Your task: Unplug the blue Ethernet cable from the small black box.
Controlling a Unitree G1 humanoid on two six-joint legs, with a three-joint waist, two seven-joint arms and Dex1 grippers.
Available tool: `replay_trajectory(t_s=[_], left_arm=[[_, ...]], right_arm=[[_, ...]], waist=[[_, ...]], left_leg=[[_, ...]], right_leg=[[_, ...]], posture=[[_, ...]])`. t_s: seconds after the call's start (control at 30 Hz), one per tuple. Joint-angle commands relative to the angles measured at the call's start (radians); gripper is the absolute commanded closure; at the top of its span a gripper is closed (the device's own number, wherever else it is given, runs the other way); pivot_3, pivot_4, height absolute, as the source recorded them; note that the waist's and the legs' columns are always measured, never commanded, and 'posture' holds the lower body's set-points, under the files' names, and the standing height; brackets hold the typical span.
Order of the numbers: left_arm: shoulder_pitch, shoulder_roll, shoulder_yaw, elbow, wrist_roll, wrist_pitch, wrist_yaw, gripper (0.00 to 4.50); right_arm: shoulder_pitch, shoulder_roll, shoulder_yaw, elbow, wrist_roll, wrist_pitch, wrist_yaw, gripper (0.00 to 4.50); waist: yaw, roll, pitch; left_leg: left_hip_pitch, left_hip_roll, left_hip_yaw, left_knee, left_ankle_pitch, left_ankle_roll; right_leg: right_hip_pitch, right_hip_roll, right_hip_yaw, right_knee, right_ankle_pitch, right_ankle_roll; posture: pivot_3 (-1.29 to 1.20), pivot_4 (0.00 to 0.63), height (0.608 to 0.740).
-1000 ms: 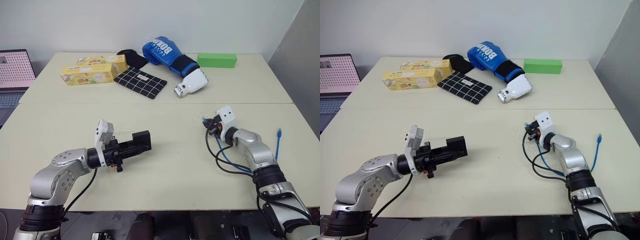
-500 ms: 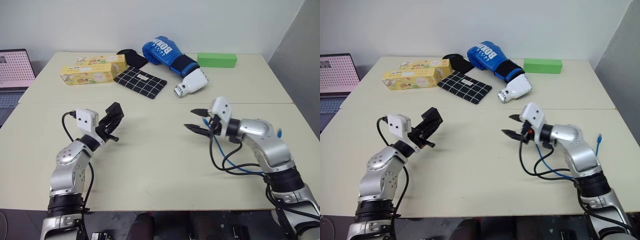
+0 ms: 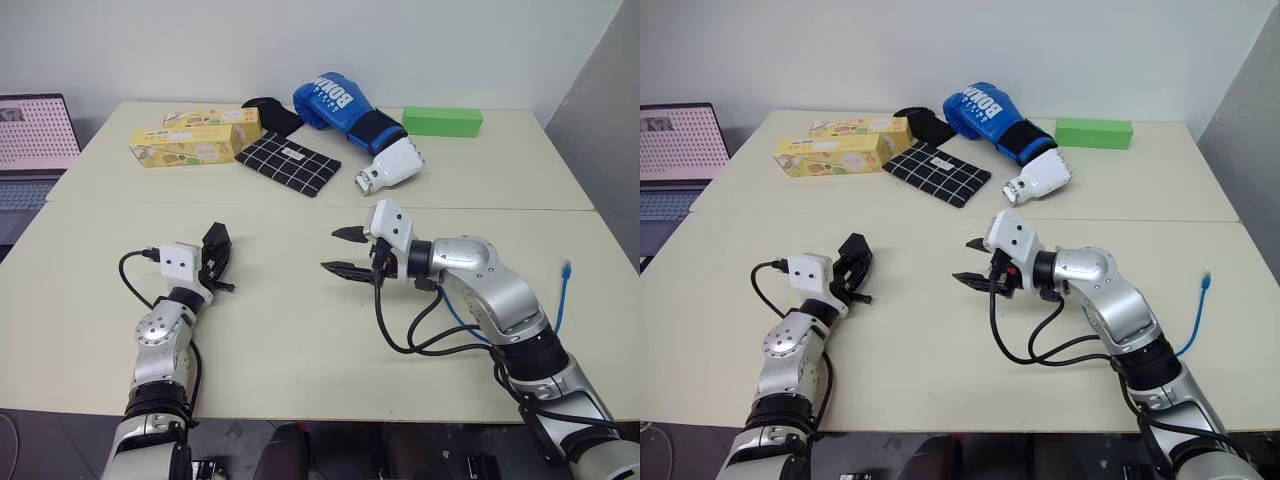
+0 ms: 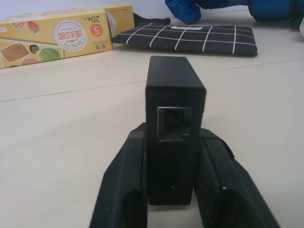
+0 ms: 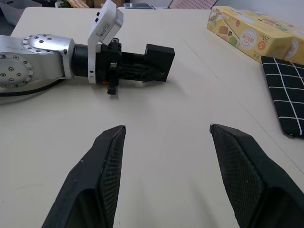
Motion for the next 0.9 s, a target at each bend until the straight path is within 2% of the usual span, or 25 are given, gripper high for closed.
replay_trajectory(t_s=[0.03, 0.3, 0.5, 0.67, 0.8, 0.9], left_arm=[[0.03, -0.017, 0.011, -0.017, -0.043, 0.018, -0.033, 2.13], [0.147, 0.014, 0.002, -0.171, -0.02, 0.091, -0.014, 0.52], [0.308, 0.093, 0.017, -0.459, -0.034, 0.277, -0.012, 0.52], [0.438, 0.214, 0.057, -0.71, -0.083, 0.478, -0.054, 0.52], [0.472, 0.298, 0.109, -0.797, -0.164, 0.545, -0.15, 0.52], [0.47, 0.369, 0.176, -0.817, -0.221, 0.602, -0.206, 0.52]], right_arm=[[-0.017, -0.009, -0.008, -0.031, -0.002, 0.007, 0.009, 1.48], [-0.001, -0.01, -0.007, -0.052, 0.001, 0.03, -0.006, 1.48], [0.053, -0.027, -0.034, -0.088, -0.002, 0.062, -0.044, 1.48], [0.118, -0.096, -0.138, -0.106, 0.034, 0.118, -0.06, 1.48], [0.138, -0.18, -0.225, -0.058, 0.039, 0.099, -0.042, 1.48], [0.161, -0.275, -0.296, -0.055, 0.091, 0.131, 0.034, 1.48]], waist=[[-0.001, 0.0, 0.0], [-0.006, 0.0, 0.0], [-0.014, 0.0, -0.001], [-0.009, 0.0, 0.0], [0.001, 0.0, 0.0], [0.002, 0.0, 0.0]], left_leg=[[0.0, 0.0, 0.0, 0.0, 0.0, 0.0], [0.001, 0.0, 0.0, 0.0, 0.0, 0.0], [0.002, 0.002, -0.001, -0.001, 0.0, 0.0], [0.001, 0.002, -0.002, -0.001, 0.0, 0.0], [0.001, 0.002, -0.001, -0.001, 0.0, 0.0], [0.001, 0.002, 0.0, -0.001, 0.0, 0.0]], right_leg=[[0.0, 0.0, 0.0, 0.0, 0.0, 0.0], [0.0, 0.0, 0.002, 0.0, 0.0, 0.0], [0.0, 0.0, 0.002, 0.0, 0.0, 0.0], [0.0, 0.0, 0.002, 0.0, 0.0, 0.0], [0.001, 0.0, 0.002, 0.0, 0.0, 0.0], [0.001, 0.0, 0.001, 0.0, 0.0, 0.0]], posture=[[0.0, 0.15, 0.74], [0.0, 0.15, 0.74], [0.0, 0.15, 0.74], [0.0, 0.15, 0.74], [0.0, 0.15, 0.74], [0.0, 0.15, 0.74]])
